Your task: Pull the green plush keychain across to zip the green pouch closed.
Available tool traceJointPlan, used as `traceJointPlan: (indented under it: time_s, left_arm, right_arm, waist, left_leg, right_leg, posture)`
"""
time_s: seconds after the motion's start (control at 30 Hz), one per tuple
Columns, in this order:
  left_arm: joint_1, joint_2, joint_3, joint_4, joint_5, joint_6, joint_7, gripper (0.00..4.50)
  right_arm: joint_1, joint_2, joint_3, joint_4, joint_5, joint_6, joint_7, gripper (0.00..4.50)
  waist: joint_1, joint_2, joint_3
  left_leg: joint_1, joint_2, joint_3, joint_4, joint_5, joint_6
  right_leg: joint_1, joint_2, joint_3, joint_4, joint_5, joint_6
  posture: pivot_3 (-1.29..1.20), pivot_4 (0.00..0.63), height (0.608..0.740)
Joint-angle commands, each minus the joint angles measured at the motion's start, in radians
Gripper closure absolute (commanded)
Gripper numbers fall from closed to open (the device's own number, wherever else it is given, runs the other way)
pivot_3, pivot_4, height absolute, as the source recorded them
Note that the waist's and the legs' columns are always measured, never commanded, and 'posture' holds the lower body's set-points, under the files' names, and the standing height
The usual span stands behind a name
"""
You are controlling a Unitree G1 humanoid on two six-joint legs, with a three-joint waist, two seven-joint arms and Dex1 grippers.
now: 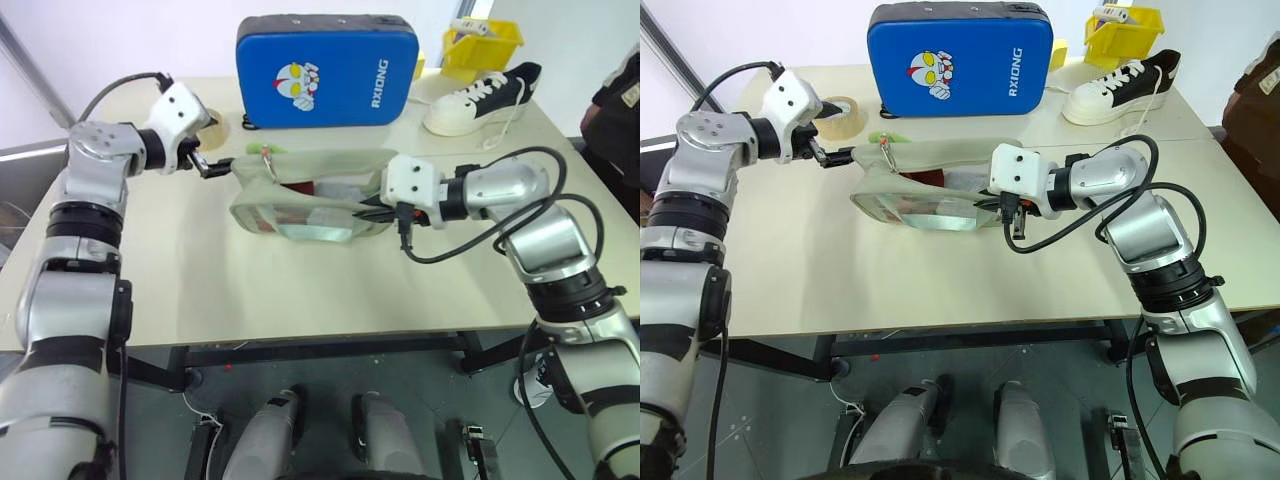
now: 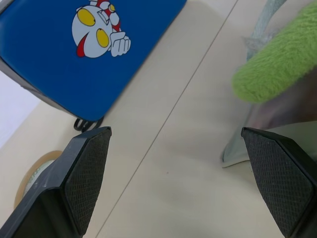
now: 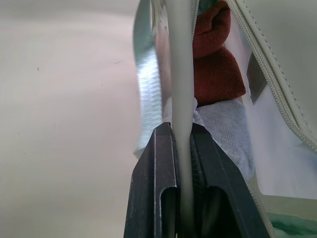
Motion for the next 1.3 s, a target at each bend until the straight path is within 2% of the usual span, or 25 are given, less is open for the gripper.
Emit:
traceJointPlan:
  time_s: [0.03,0.63,0.7,0.77,0.97,1.0,1.3]
  left_arm:
    - [-0.027,0.001,0.003,-0.008,0.011,-0.046,-0.017,0.00]
    - [-0.119,-0.069,0.024,0.015,-0.034,-0.106,-0.196,0.00]
    - [-0.121,-0.070,0.027,0.021,-0.033,-0.113,-0.201,0.53]
    - [-0.115,-0.068,0.027,0.014,-0.042,-0.103,-0.234,1.28]
    - [-0.100,-0.061,0.033,0.006,-0.041,-0.097,-0.264,4.34]
    - [-0.101,-0.061,0.035,0.008,-0.040,-0.099,-0.259,4.47]
    - [-0.153,-0.056,0.099,-0.019,-0.071,0.002,-0.155,4.47]
  right_arm:
    - [-0.035,0.006,-0.018,-0.006,0.008,0.003,-0.011,4.47]
    - [-0.058,0.043,-0.010,0.031,0.003,0.003,-0.017,4.47]
    - [-0.062,0.046,-0.011,0.035,0.001,0.005,-0.020,4.50]
    - [-0.063,0.047,-0.013,0.037,0.001,0.008,-0.024,4.50]
    - [-0.069,0.050,-0.015,0.050,-0.006,0.006,-0.045,4.50]
    - [-0.071,0.051,-0.015,0.055,-0.006,0.005,-0.048,4.50]
    - [-0.118,0.077,-0.019,0.133,-0.038,-0.011,-0.116,4.50]
  waist:
    - [0.000,0.000,0.000]
    - [-0.017,0.000,0.000]
    - [-0.021,0.000,0.000]
    - [-0.023,0.000,0.000]
    - [-0.024,0.000,0.000]
    - [-0.024,0.000,0.000]
    - [-0.024,0.000,0.000]
  left_leg:
    - [0.000,0.000,0.000,0.000,0.000,0.000]
    - [0.000,0.000,0.000,0.000,0.000,0.000]
    - [0.000,0.000,0.000,0.000,0.000,0.000]
    - [0.000,0.000,0.000,0.000,0.000,0.000]
    - [0.000,0.000,0.000,0.000,0.000,0.001]
    - [0.000,0.000,0.000,0.000,0.000,0.001]
    - [0.000,0.000,0.000,0.000,0.000,0.001]
  right_leg:
    - [0.000,0.000,0.000,0.000,0.000,0.000]
    - [0.000,0.000,-0.001,0.000,0.000,0.000]
    - [0.000,0.000,-0.001,0.000,0.000,0.000]
    - [0.000,0.000,-0.001,0.001,0.000,0.000]
    - [0.000,0.001,-0.001,0.001,0.000,0.000]
    - [0.000,0.001,-0.001,0.001,0.000,0.000]
    - [0.000,0.002,-0.001,0.001,0.000,0.000]
  posture:
    - [0.00,0.150,0.740]
    - [0.00,0.150,0.740]
    - [0.00,0.150,0.740]
    - [0.00,0.150,0.740]
    - [0.00,0.150,0.740]
    - [0.00,0.150,0.740]
    - [0.00,0.150,0.740]
